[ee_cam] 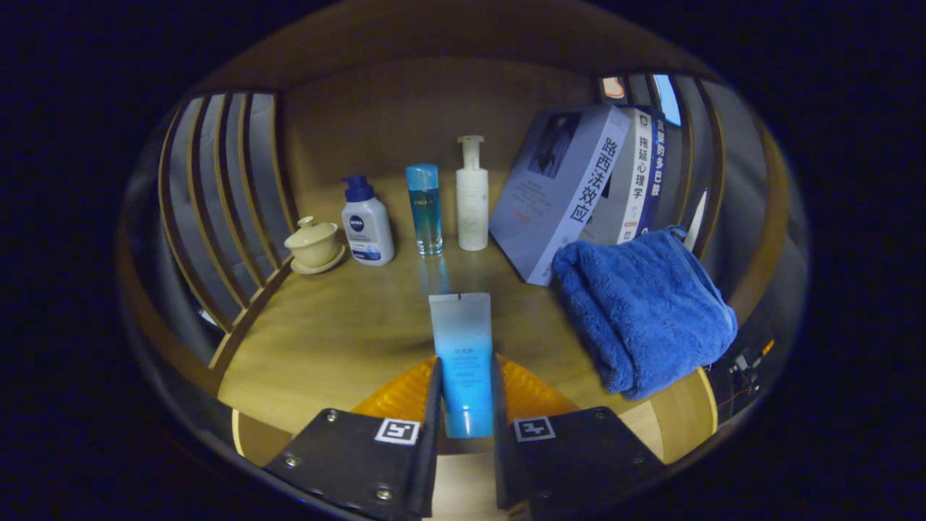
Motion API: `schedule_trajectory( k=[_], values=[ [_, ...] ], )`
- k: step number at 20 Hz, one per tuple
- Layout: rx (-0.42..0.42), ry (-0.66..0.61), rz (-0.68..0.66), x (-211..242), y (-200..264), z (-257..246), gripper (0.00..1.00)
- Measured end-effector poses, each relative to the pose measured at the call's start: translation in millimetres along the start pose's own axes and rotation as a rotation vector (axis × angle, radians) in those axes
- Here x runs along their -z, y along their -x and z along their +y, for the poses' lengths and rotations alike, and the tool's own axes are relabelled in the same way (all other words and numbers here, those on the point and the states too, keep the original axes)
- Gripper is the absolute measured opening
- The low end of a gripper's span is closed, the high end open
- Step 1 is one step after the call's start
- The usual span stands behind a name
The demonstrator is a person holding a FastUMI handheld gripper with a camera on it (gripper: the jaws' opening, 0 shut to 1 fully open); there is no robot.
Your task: Pull open the drawer, take out the items inside it, and place them on the countertop above the cabinet.
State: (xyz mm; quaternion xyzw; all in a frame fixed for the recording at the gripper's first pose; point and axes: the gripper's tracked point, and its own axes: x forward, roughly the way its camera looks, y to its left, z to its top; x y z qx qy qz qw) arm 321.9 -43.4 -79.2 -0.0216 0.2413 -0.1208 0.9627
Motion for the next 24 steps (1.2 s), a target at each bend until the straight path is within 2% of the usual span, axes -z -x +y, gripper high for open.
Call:
schedule_trajectory(
  k=[3,7,8,19,24],
  values=[
    [0.011,0.006,-0.021,-3,3,0,0.41],
    [0.000,0.040,-0.087,-12,29,3,0.93],
    [-0.010,0.049,-0.101,-14,40,4,0.96],
    [-0.061,0.010,-0.316,-16,186,-23,0.98],
    [-0.133,-0.016,-0.391,1,259,-34,0.98]
  ],
)
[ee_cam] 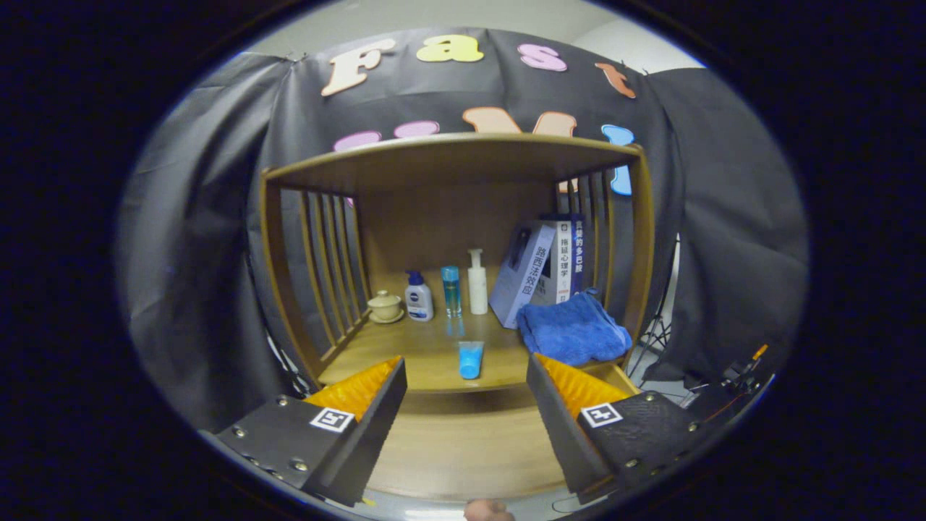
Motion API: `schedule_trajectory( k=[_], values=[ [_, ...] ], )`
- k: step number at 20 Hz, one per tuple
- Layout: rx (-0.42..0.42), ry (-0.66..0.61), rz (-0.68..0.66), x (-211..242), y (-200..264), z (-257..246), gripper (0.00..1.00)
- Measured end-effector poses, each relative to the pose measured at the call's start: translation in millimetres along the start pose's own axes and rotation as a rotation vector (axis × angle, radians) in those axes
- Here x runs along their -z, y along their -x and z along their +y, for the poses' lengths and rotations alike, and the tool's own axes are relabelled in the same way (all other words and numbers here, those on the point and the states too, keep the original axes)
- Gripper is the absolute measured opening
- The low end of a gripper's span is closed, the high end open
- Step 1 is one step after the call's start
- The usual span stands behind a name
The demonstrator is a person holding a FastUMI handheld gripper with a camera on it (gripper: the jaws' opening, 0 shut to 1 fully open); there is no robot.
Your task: Pull open the drawer, take out the items inside it, and place them on the countertop above the cabinet.
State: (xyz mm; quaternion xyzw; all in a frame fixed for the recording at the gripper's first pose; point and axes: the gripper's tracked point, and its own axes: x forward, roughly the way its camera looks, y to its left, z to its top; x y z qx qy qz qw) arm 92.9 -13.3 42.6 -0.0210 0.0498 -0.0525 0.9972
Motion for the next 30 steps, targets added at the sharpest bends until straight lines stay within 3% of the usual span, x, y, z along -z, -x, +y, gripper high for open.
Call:
schedule_trajectory(
  k=[6,11,18,26,30],
  values=[
    [-0.008,0.078,-0.062,33,61,-10,0.98],
    [0.055,0.086,-0.119,79,82,-29,0.98],
    [0.019,-0.024,0.015,180,70,-29,0.99],
    [-0.014,0.022,0.063,233,56,-12,0.99],
    [0.026,-0.006,0.103,247,38,-20,0.99]
  ],
)
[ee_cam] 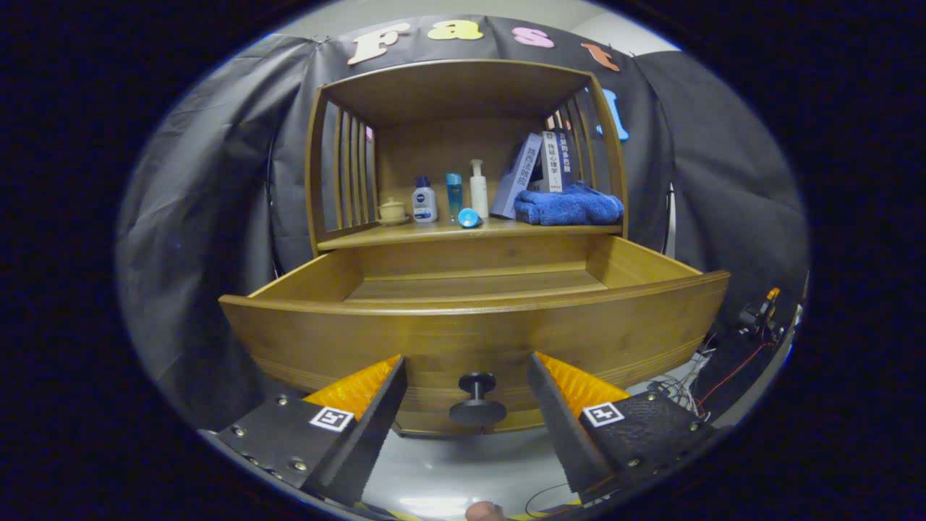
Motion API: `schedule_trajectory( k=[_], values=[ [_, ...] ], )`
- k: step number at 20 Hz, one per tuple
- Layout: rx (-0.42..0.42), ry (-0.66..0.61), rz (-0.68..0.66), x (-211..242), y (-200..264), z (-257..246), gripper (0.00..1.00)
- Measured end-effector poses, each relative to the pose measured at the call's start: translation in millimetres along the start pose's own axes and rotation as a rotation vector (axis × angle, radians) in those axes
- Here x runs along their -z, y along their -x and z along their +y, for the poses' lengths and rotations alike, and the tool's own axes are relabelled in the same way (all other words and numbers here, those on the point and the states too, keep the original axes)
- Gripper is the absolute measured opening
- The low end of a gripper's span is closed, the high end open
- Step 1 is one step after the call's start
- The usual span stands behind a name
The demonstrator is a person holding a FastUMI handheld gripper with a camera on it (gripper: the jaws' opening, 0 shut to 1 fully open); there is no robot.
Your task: Pull open the drawer, take out the items inside it, and place them on the countertop above the cabinet.
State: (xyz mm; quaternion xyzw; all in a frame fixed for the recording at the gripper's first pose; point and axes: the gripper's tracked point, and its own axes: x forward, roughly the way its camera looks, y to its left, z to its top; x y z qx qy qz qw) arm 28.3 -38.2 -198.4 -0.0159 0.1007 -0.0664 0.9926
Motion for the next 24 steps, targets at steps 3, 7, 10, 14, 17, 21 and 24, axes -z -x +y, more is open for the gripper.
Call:
schedule_trajectory(
  k=[3,7,10,14,17,21,24],
  values=[
    [-0.010,0.001,-0.031,1,-8,1,0.99],
    [-0.024,0.007,-0.007,5,-22,6,0.99],
    [-0.031,0.007,-0.021,1,-38,6,0.99],
    [-0.042,0.001,-0.027,-6,-59,5,0.99],
    [-0.041,0.007,-0.076,-18,-73,7,0.99],
    [-0.036,-0.010,-0.069,-22,-98,11,0.99],
    [-0.035,-0.024,-0.070,-25,-120,17,0.99]
  ],
)
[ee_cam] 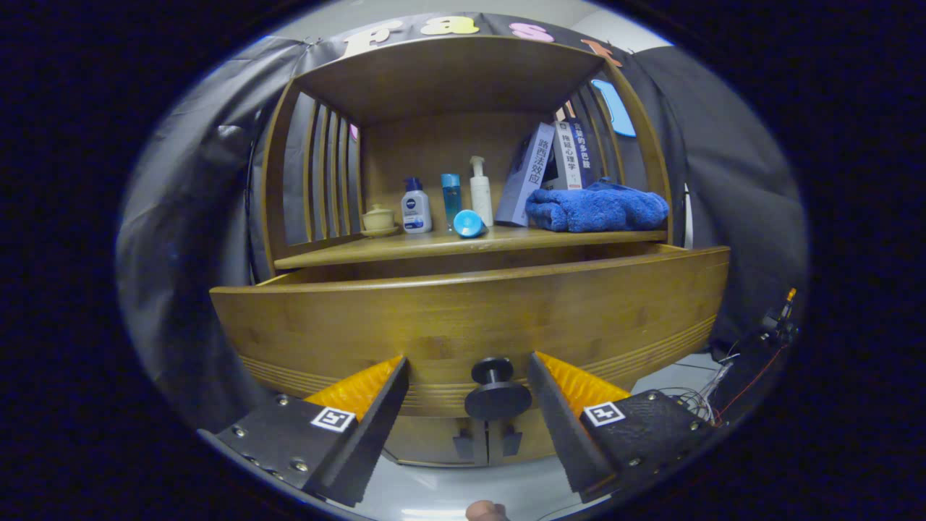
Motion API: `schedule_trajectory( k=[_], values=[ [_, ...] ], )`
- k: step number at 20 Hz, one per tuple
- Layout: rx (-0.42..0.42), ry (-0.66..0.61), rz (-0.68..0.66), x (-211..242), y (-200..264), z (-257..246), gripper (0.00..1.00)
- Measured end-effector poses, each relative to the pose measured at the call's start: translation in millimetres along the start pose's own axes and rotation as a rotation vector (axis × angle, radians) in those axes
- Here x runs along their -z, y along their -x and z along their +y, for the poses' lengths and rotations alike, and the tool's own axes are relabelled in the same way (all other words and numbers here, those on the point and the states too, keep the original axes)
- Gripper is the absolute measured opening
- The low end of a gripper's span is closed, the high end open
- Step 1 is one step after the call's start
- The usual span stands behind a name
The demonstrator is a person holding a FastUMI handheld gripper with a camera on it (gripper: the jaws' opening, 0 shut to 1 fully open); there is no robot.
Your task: Pull open the drawer, take out the items inside it, and place them on the countertop above the cabinet.
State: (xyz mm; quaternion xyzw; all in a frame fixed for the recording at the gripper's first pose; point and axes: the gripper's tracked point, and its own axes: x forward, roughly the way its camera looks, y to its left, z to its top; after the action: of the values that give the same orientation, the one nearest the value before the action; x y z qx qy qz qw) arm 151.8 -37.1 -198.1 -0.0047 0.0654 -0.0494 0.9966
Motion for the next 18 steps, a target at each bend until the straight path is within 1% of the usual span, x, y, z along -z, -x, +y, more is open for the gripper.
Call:
schedule_trajectory(
  k=[4,11,18],
  values=[
    [-0.003,-0.082,0.027,-1,-25,5,0.99],
    [-0.017,-0.085,0.035,-7,-59,5,0.99],
    [-0.008,-0.088,0.049,-10,-80,6,0.99]
  ],
)
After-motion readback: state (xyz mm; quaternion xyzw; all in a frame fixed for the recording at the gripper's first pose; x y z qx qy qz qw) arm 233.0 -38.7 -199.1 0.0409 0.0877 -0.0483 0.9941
